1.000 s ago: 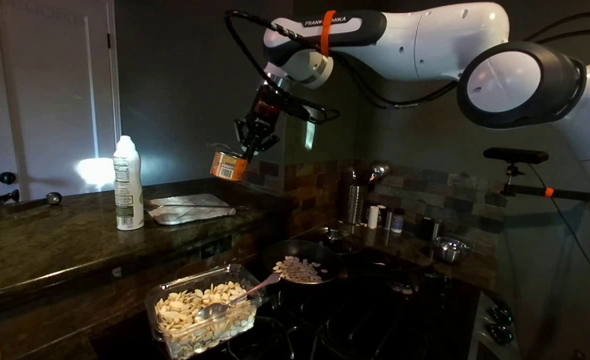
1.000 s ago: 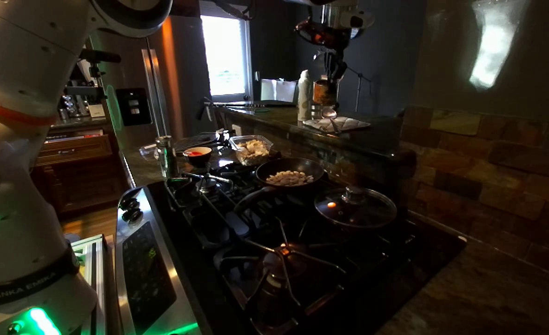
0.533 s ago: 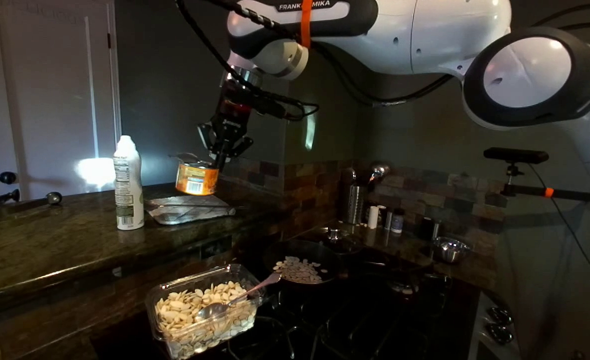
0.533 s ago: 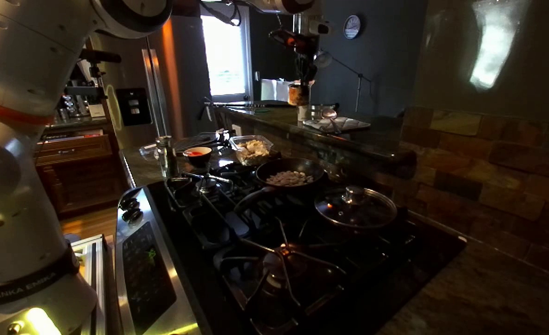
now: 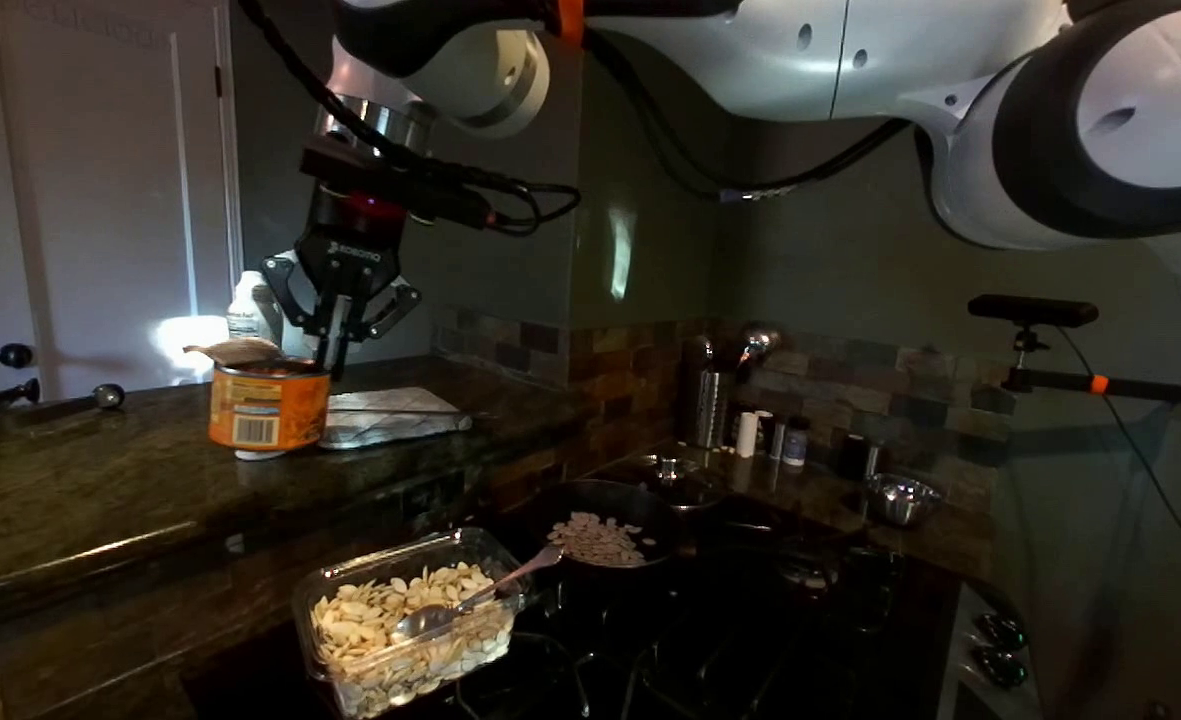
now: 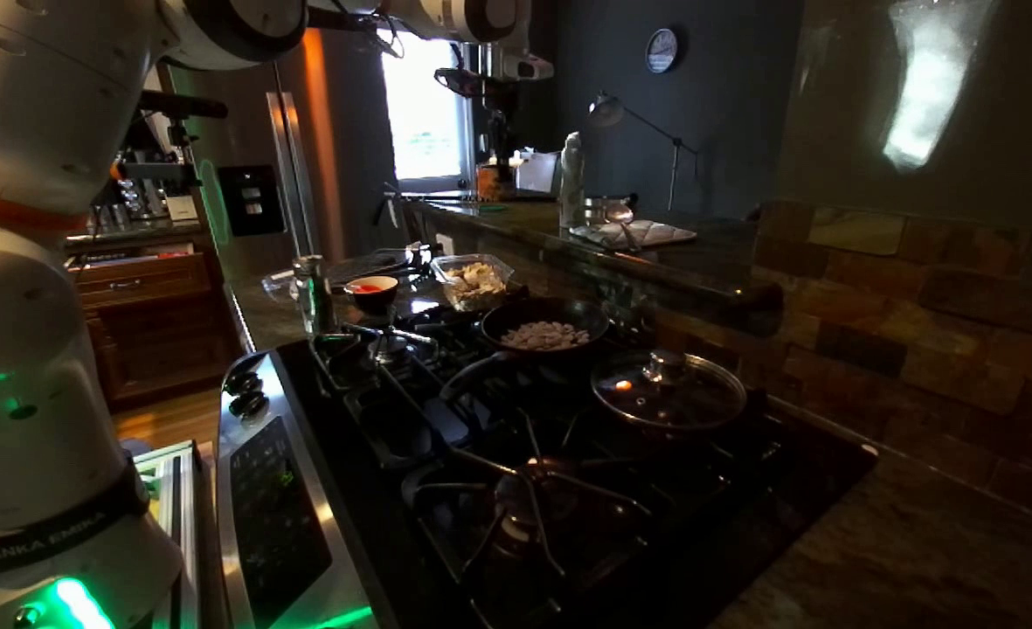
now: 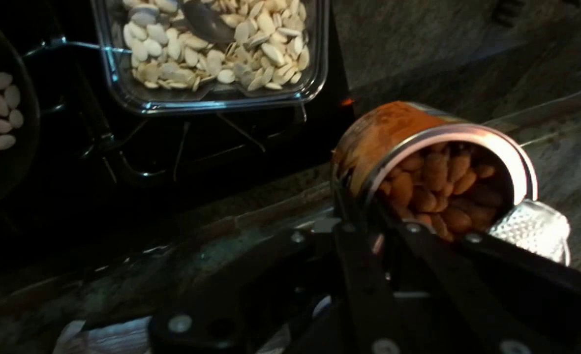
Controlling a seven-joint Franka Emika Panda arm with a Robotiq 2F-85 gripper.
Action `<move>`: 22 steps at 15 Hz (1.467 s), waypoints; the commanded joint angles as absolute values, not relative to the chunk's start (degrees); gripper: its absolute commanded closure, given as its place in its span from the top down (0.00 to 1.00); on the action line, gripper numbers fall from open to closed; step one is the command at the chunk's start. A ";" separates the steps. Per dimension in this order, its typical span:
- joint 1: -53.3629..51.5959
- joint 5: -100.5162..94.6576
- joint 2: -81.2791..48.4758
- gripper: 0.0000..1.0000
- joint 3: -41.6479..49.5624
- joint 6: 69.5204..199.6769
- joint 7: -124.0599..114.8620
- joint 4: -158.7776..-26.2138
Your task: Remove the orange can from the top counter and put it on the bottom counter on the left
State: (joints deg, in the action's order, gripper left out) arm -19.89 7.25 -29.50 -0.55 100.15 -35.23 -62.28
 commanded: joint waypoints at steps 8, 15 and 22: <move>-23.87 7.84 -37.83 0.11 -3.92 102.57 -41.62 -55.66; -26.15 5.32 -40.14 0.03 -4.46 99.38 -39.44 -53.17; -33.87 -0.63 -41.52 0.03 -4.16 97.91 -37.93 -52.58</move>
